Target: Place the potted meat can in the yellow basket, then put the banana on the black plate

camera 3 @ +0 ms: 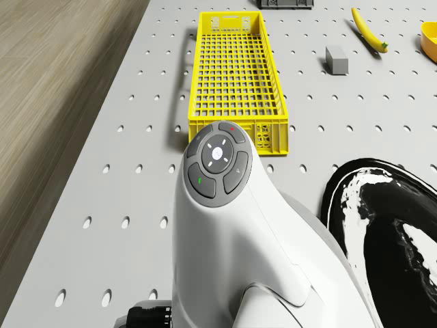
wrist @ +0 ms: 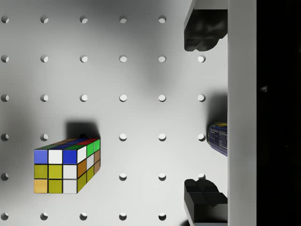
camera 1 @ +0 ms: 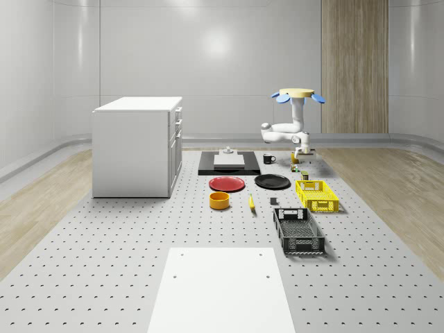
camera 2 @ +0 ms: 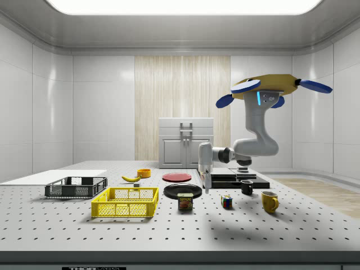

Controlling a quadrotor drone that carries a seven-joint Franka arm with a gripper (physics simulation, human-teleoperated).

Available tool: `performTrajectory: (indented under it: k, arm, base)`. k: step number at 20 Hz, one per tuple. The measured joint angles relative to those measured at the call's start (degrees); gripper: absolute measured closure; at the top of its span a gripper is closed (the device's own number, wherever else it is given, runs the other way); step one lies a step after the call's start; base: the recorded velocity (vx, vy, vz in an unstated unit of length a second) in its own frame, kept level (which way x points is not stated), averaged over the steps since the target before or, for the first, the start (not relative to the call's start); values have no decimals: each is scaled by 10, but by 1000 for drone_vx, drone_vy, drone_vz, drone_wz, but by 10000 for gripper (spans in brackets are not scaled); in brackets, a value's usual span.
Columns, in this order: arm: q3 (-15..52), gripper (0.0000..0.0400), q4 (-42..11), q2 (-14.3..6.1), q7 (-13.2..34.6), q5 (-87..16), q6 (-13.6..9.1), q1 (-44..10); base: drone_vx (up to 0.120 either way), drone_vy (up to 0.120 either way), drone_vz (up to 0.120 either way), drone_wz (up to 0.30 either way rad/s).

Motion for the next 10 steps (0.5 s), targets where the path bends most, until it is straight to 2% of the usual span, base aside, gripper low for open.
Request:
performTrajectory:
  k: [4,8,10]
  arm:
    - [1,0,0,-6,1,3,6,-1]
    - [2,0,1,-12,2,5,11,-3]
    - [3,0,1,-14,3,6,13,-3]
  base:
    - [120,0,-80,0]
    - [120,-120,0,0]
    - [120,-20,0,0]
